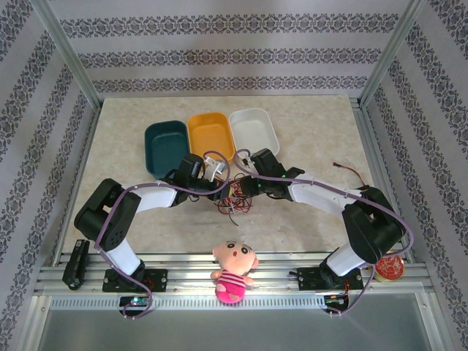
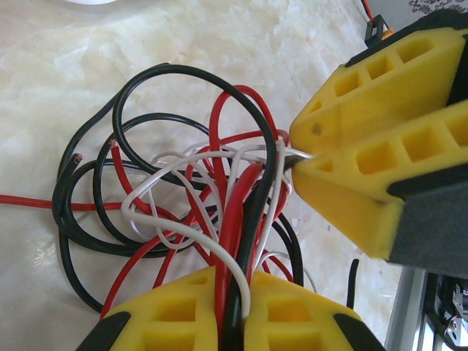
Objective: Untangle the cables
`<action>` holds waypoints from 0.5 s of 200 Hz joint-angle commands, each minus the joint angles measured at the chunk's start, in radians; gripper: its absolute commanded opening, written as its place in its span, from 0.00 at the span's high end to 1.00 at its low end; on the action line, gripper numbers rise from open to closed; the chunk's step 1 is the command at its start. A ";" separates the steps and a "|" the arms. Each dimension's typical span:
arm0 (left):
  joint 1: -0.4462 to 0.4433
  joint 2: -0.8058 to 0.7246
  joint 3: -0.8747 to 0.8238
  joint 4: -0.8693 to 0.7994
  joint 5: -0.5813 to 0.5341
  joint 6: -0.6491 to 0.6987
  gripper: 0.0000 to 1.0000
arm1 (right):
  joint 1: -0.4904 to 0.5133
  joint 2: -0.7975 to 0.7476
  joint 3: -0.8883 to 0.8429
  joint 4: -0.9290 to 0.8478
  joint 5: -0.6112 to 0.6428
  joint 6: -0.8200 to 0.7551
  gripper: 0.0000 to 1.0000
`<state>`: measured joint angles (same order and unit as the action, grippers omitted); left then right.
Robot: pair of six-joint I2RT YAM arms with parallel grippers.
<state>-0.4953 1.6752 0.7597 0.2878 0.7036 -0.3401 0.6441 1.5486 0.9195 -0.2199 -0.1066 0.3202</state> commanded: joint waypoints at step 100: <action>0.012 -0.032 -0.007 -0.073 -0.037 0.023 0.59 | -0.043 -0.193 -0.084 -0.033 0.164 0.123 1.00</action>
<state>-0.4953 1.6745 0.7597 0.2527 0.6872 -0.3325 0.6121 1.4075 0.8619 -0.2367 0.0345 0.3931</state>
